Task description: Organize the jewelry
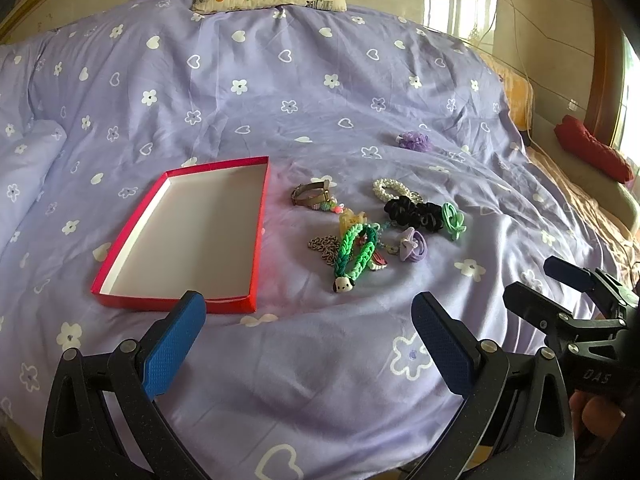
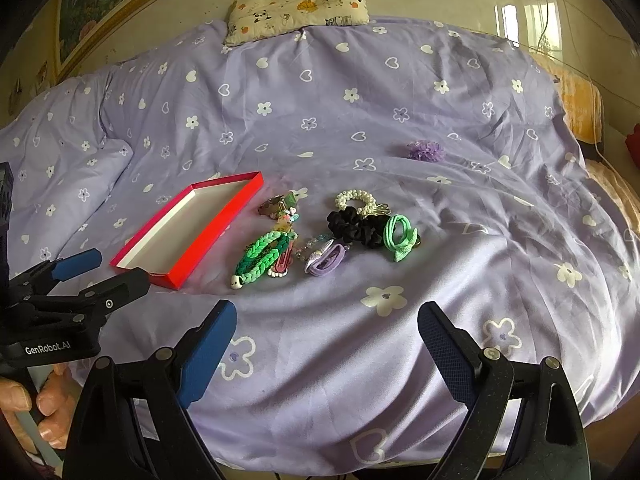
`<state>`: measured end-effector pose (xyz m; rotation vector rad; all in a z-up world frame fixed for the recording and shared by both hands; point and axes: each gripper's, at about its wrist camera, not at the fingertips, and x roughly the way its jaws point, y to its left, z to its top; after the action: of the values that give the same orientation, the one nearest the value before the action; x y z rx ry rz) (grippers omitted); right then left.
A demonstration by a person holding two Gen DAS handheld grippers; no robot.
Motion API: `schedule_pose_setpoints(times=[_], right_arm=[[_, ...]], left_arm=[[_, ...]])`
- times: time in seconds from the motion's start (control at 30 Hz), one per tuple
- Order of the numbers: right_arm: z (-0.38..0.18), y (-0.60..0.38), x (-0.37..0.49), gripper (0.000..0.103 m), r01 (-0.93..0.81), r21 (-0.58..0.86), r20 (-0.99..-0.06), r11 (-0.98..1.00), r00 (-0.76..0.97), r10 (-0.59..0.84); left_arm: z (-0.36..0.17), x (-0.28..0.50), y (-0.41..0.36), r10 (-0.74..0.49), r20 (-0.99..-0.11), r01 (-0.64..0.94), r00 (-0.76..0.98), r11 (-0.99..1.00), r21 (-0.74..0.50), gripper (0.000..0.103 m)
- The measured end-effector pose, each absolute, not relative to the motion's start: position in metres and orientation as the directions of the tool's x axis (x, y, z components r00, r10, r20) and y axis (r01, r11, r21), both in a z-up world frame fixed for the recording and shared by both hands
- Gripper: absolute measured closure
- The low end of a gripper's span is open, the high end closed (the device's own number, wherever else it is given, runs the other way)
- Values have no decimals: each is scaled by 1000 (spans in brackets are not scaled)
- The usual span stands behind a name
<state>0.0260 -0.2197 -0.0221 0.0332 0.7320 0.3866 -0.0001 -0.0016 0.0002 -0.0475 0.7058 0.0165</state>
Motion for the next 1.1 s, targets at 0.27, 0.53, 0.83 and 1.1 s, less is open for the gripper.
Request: schedule_pose_setpoints(times=[0.27,0.53,0.83,1.1], right_arm=[[-22,-219,29,10,-334,170,-643,927,675,362],[-23,-220,32,10,-331,182,-645,926,670,367],[-29,-228,49,10,-312,202,-659,928,658,365],[-42,-240,78,12,-264,231,-682,937,643,349]], left_arm=[[2,2,-13,-3,-648,-30,761,999,-40,0],[2,2,-13,-1,-651,-31,759,999,-37,0],[-7,19,-16,-20,-698,-11,715,999,-40,0],[-20,45,-14,-5,-707,9,707,1000,3,0]])
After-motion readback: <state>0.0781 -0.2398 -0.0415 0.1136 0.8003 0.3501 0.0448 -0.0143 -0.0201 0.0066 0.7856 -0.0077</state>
